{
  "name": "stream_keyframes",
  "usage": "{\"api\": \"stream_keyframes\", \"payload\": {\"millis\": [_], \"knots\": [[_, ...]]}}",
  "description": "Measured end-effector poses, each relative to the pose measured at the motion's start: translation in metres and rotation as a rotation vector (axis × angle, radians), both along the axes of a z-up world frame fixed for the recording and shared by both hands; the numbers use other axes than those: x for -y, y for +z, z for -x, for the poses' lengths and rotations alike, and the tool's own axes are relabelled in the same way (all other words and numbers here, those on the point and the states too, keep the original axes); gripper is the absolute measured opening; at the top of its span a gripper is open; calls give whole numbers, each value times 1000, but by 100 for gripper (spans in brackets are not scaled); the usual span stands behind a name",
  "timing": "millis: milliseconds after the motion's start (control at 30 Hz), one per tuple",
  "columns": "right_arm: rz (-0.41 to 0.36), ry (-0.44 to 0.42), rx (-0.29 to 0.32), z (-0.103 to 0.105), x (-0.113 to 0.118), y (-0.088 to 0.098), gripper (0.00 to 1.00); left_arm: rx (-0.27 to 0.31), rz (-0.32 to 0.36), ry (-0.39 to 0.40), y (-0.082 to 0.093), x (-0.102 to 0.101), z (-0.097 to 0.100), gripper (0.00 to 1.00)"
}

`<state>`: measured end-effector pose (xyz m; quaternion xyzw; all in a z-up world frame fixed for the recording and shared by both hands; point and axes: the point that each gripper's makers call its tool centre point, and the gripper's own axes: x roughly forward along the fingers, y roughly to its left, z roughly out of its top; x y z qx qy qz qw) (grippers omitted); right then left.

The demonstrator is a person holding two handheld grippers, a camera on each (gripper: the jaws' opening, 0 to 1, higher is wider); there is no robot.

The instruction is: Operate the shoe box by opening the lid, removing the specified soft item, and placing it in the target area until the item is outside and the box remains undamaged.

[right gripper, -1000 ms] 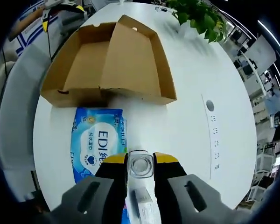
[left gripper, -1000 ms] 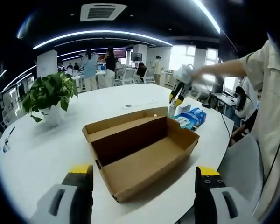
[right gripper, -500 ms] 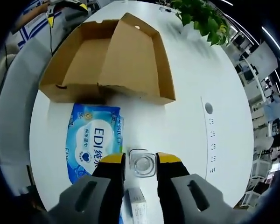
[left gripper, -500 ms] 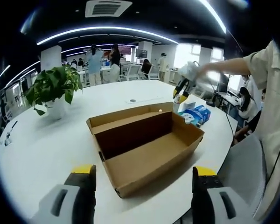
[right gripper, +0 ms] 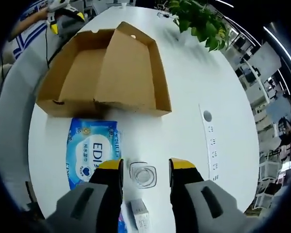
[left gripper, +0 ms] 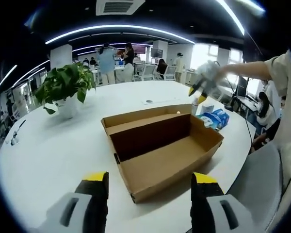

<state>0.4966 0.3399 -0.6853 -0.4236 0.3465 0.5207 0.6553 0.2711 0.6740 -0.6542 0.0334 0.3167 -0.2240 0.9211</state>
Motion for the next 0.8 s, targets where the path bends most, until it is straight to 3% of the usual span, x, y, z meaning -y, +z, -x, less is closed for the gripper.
{"api": "stream_keyframes", "payload": {"millis": [100, 267, 433, 567, 800], "knots": [[-41, -48, -25, 1, -8, 5, 34, -15, -24, -4, -5, -1, 0, 51], [-82, -93, -34, -2, -21, 10, 34, -35, -34, 32, -13, -6, -5, 45], [-117, -138, -37, -4, -35, 14, 33, -63, -63, 94, -22, -17, -8, 28], [-126, -160, -39, -5, -44, 13, 32, -74, -8, 152, -24, -19, -11, 26], [-134, -216, -40, -8, -58, 7, 31, -112, -25, 196, -34, -24, -14, 16]]}}
